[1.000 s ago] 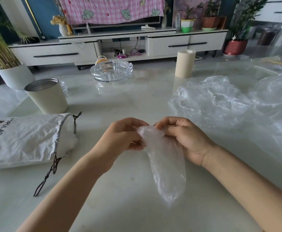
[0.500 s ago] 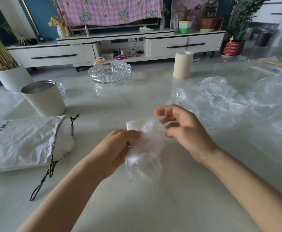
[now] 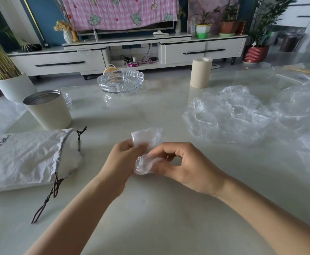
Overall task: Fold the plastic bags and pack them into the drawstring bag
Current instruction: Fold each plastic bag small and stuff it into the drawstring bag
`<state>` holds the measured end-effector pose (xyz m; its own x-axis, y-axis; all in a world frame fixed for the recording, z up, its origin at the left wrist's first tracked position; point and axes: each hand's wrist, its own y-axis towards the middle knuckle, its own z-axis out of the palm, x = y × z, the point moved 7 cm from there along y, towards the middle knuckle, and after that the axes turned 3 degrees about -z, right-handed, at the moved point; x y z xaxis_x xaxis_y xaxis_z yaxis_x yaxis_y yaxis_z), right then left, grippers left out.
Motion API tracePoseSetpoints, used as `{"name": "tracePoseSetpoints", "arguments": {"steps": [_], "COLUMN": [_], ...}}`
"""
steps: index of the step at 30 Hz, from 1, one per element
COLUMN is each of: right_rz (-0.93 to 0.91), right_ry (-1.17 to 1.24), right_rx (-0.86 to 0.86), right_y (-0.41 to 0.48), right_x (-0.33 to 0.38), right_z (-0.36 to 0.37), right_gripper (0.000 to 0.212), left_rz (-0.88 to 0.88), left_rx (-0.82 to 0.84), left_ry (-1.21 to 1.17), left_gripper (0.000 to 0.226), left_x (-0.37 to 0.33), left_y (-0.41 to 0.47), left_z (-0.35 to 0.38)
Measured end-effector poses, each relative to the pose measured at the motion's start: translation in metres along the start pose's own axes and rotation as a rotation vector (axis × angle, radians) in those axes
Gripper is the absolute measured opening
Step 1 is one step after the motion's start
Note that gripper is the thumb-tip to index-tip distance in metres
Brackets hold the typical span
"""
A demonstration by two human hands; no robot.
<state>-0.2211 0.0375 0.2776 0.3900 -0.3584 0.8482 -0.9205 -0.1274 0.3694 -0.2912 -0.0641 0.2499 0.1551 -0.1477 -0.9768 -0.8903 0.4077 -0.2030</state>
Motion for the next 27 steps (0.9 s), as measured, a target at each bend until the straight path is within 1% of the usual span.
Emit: {"name": "tracePoseSetpoints", "arguments": {"steps": [1,4,7,9,11,12,13,15,16,18,20,22,24,26,27], "right_rz": [0.037,0.13,0.194,0.214,0.23,0.237,0.239,0.226,0.22,0.205,0.211,0.263,0.335,0.373,0.395], "right_ry": [0.035,0.017,-0.069,-0.106,-0.127,-0.119,-0.104,-0.1,-0.111,-0.116,-0.115,-0.142,-0.178,-0.136,-0.038], "right_rx": [-0.003,-0.054,-0.102,-0.137,-0.149,-0.163,-0.18,-0.203,-0.207,-0.204,-0.21,-0.245,-0.285,-0.335,-0.351], "right_y": [0.0,0.0,-0.001,-0.002,-0.003,-0.003,-0.003,-0.003,-0.002,-0.002,-0.002,-0.004,-0.006,-0.007,-0.007], "right_x": [-0.002,-0.015,-0.023,-0.024,-0.024,-0.024,-0.024,-0.024,-0.024,-0.022,-0.021,-0.025,-0.03,-0.032,-0.033], "right_z": [0.0,-0.003,-0.007,-0.01,-0.011,-0.012,-0.013,-0.014,-0.014,-0.011,-0.009,-0.014,-0.021,-0.026,-0.026], "right_gripper": [0.003,0.023,0.04,0.045,0.041,0.039,0.038,0.037,0.036,0.035,0.029,0.023,0.022,0.017,0.02], "left_rz": [0.021,0.045,0.012,-0.014,0.002,0.02,0.038,0.064,0.071,0.096,0.135,0.209,0.279,0.285,0.275], "left_rx": [-0.012,0.02,0.073,0.156,0.203,0.197,0.174,0.118,0.1,0.062,-0.023,-0.131,-0.2,-0.197,-0.17], "left_ry": [0.023,0.071,0.007,-0.021,0.039,0.065,0.082,0.084,0.073,0.053,0.061,0.131,0.195,0.163,0.138], "left_gripper": [0.015,0.018,0.023,0.042,0.061,0.062,0.053,0.028,0.023,0.024,0.026,0.027,0.027,0.026,0.025], "left_x": [-0.001,-0.003,-0.001,-0.001,-0.001,-0.002,-0.002,-0.001,0.0,0.0,-0.001,-0.005,-0.011,-0.015,-0.017], "left_y": [-0.001,-0.005,-0.003,-0.003,-0.005,-0.005,-0.006,-0.006,-0.006,-0.006,-0.006,-0.004,-0.002,-0.002,-0.002], "left_z": [0.002,0.012,0.017,0.022,0.025,0.026,0.025,0.024,0.024,0.023,0.017,0.007,-0.001,-0.006,-0.005]}}
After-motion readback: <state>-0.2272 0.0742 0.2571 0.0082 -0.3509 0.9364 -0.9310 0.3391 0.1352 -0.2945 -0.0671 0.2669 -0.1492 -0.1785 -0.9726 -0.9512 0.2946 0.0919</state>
